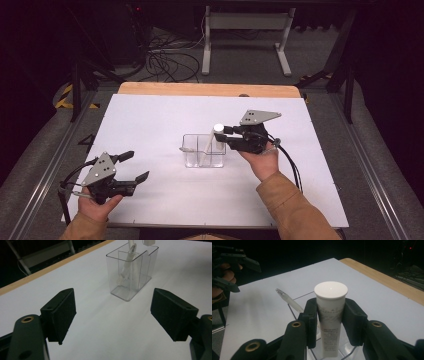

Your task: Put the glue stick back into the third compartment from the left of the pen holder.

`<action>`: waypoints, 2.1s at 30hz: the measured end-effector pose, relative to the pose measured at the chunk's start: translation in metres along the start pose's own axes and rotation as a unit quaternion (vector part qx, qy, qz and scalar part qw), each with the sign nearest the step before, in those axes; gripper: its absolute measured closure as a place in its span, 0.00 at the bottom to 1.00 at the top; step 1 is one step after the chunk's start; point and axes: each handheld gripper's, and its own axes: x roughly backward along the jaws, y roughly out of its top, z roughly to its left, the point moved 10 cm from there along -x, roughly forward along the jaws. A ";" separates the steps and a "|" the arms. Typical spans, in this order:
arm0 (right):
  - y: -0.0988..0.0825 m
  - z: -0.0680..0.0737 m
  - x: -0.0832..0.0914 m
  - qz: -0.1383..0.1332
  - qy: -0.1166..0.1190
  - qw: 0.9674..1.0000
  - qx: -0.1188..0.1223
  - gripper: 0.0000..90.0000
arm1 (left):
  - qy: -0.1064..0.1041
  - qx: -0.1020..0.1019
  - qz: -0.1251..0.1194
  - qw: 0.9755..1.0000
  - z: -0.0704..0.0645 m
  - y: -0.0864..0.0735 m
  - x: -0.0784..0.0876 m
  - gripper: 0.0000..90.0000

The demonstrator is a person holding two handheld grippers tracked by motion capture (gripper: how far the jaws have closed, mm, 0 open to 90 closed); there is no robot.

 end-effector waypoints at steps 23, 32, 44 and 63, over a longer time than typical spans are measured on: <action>-0.001 -0.005 0.004 0.007 -0.028 0.999 0.022 0.30 | 0.001 0.001 -0.001 1.000 0.001 0.000 0.000 0.24; 0.008 -0.002 0.021 -0.014 -0.032 0.999 0.024 0.19 | 0.001 0.005 -0.002 1.000 0.001 0.000 0.000 0.22; -0.002 -0.002 0.057 -0.016 -0.057 0.998 0.031 0.06 | 0.003 0.007 -0.005 1.000 0.002 0.000 0.002 0.21; -0.035 -0.014 0.095 -0.023 -0.093 0.995 0.014 0.07 | 0.000 0.017 -0.007 1.000 0.002 0.001 0.003 0.20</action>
